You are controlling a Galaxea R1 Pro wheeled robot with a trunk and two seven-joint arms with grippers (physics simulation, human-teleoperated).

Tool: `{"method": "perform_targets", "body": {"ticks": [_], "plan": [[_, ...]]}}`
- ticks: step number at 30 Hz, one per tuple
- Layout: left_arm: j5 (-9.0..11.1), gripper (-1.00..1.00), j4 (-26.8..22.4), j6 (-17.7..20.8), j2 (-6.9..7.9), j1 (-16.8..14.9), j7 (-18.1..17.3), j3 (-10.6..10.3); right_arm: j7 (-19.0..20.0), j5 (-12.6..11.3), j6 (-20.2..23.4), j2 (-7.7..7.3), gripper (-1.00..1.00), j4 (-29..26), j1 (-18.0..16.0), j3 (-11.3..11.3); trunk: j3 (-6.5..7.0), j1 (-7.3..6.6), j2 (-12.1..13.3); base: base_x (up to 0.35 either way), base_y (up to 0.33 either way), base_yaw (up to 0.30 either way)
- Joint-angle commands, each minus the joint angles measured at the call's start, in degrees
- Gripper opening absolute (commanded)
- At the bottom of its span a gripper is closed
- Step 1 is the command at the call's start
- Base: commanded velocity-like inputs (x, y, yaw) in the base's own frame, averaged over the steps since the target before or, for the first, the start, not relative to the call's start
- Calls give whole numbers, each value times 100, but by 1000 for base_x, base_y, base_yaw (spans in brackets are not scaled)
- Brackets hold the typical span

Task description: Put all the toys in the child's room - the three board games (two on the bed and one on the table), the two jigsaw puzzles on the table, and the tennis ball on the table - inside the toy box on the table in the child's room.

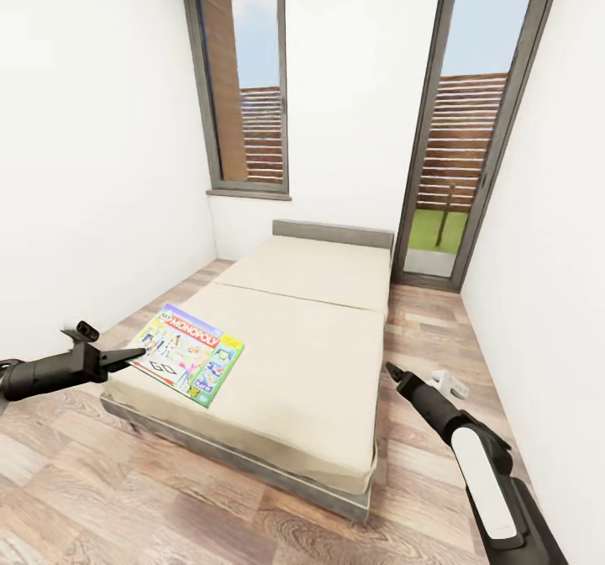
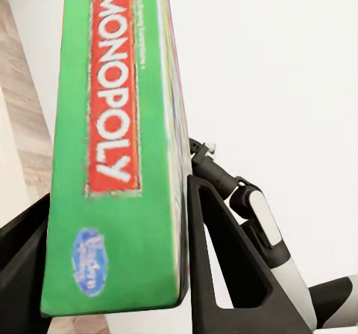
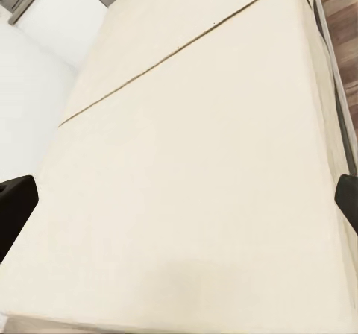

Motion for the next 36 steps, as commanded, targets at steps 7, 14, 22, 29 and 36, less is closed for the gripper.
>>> {"method": "perform_targets", "body": {"ticks": [7,14,22,29,36], "plan": [[-2,-100,6,57,6,-3,-21,-1,-51,-45,22,4,100,-29,-4,11,119,-155,279,-1,0,11],[-2,-100,9,56,7,-3,-21,1,-62,-24,20,13,100,-30,-2,36,245,-308,559,0,0,175],[-5,-100,9,55,2,-3,-21,-3,-73,-17,20,12,100,-21,-4,47,389,-484,880,0,0,277],[-10,-100,9,54,2,-3,-21,-5,-75,-17,20,11,100,-6,-4,49,514,-638,1161,0,0,281],[-8,-100,9,54,2,-3,-21,0,-77,-17,25,11,100,-3,-4,52,640,-792,1442,0,0,282]]}}
